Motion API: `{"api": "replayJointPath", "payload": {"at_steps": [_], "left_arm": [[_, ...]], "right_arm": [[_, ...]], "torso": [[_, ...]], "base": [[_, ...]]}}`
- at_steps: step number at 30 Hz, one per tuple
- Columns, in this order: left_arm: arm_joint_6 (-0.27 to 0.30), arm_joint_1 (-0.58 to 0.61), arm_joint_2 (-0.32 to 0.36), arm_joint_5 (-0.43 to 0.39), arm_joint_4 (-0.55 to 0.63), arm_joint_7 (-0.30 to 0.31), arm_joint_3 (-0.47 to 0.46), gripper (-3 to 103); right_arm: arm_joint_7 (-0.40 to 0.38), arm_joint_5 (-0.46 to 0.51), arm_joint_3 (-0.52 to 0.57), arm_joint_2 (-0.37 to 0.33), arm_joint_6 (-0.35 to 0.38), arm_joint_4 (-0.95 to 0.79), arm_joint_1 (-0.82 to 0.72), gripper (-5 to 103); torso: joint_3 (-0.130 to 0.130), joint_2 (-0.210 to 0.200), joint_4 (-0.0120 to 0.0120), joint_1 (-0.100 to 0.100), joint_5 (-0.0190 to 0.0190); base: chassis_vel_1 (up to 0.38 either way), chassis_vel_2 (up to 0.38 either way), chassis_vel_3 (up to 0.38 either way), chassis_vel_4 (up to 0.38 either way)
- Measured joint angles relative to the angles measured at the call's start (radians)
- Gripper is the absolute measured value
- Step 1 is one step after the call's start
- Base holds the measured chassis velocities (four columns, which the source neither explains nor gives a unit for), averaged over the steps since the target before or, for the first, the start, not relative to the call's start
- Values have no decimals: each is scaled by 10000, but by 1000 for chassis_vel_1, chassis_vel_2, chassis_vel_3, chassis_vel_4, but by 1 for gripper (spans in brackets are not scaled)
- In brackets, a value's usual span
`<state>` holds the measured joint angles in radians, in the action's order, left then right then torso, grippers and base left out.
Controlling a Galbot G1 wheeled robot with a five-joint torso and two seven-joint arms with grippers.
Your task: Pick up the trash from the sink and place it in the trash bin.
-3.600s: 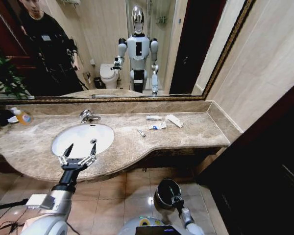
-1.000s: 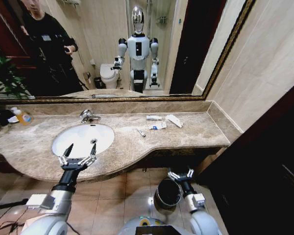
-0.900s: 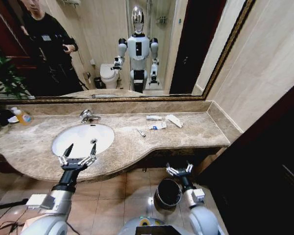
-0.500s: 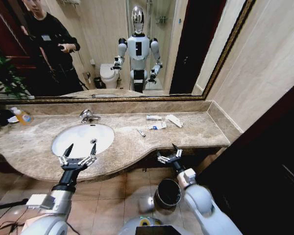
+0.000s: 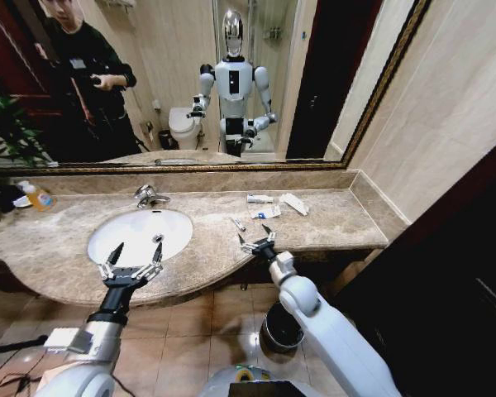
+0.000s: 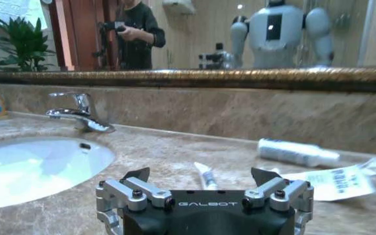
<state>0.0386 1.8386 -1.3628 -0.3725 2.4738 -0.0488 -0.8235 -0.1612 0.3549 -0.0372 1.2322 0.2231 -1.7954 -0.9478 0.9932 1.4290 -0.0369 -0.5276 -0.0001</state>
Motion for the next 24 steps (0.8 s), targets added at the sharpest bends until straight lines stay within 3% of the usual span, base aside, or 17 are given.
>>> {"api": "replayJointPath", "payload": {"at_steps": [9,21,24], "left_arm": [[0,0,0,0,0,0,0,100],[1,0,0,0,0,0,0,100],[0,0,0,0,0,0,0,100]], "right_arm": [[-30,788,-701,595,118,1886,1680,100],[-202,1801,-701,376,763,2529,2313,103],[-222,1816,-684,304,839,2529,2318,94]], "torso": [[0,0,0,-1,-1],[-1,0,1,0,0],[-1,0,1,0,0]], "base": [[0,0,0,0],[0,0,0,0],[0,0,0,0]]}}
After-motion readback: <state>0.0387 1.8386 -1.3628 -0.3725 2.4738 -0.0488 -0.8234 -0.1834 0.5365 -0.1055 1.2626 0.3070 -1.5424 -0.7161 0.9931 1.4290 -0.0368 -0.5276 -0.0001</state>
